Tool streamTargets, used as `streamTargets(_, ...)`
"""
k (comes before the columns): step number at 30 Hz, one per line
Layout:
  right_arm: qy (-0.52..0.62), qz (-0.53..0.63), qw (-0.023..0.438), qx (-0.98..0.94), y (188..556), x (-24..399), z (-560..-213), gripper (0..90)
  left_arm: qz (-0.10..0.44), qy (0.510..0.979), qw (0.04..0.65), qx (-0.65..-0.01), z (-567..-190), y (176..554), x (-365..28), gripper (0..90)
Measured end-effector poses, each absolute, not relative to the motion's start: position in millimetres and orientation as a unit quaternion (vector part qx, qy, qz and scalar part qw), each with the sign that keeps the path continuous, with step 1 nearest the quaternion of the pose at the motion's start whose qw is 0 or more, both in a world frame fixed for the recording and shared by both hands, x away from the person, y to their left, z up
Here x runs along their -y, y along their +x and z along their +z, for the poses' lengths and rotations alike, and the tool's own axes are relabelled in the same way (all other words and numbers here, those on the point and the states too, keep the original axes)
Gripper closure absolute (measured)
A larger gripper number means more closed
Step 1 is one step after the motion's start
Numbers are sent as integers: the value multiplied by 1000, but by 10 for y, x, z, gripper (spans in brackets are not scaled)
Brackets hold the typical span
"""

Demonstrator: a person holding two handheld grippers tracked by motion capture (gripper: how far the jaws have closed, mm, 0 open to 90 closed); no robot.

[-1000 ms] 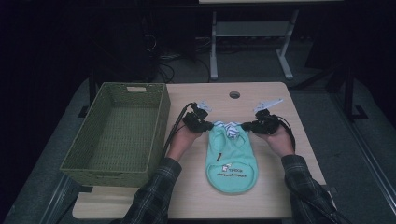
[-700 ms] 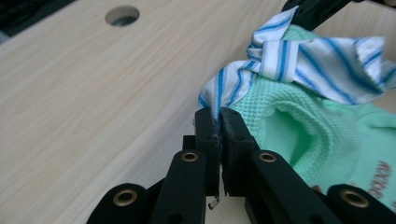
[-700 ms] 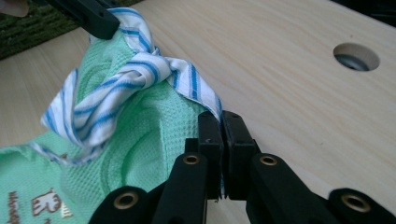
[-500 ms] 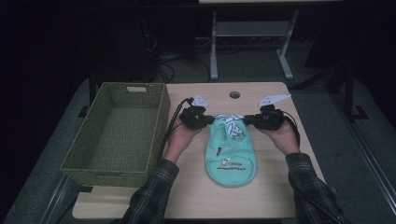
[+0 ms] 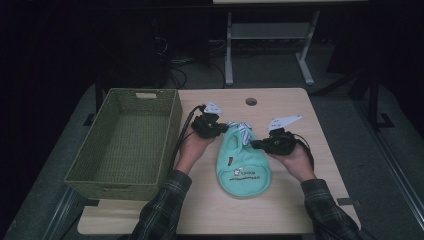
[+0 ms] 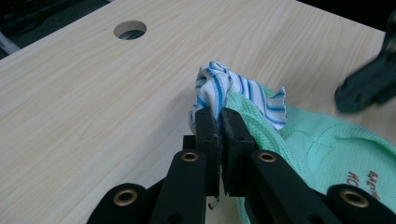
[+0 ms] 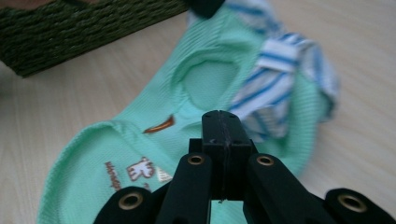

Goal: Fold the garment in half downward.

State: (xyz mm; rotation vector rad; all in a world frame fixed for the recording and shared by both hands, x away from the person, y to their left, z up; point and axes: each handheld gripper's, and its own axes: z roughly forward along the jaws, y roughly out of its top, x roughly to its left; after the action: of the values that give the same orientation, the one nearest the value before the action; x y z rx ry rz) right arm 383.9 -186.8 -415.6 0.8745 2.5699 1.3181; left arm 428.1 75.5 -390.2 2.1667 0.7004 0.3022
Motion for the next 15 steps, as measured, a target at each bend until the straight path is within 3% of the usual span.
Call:
streamTargets(8,291,416,33,-861,3870,1582,-4485,899,116,856,420,-278,-3885,4247,-777,869)
streamTargets(15,303,383,33,-872,3907,1447,-4678,899,116,853,432,-268,-3788,4166,-819,869)
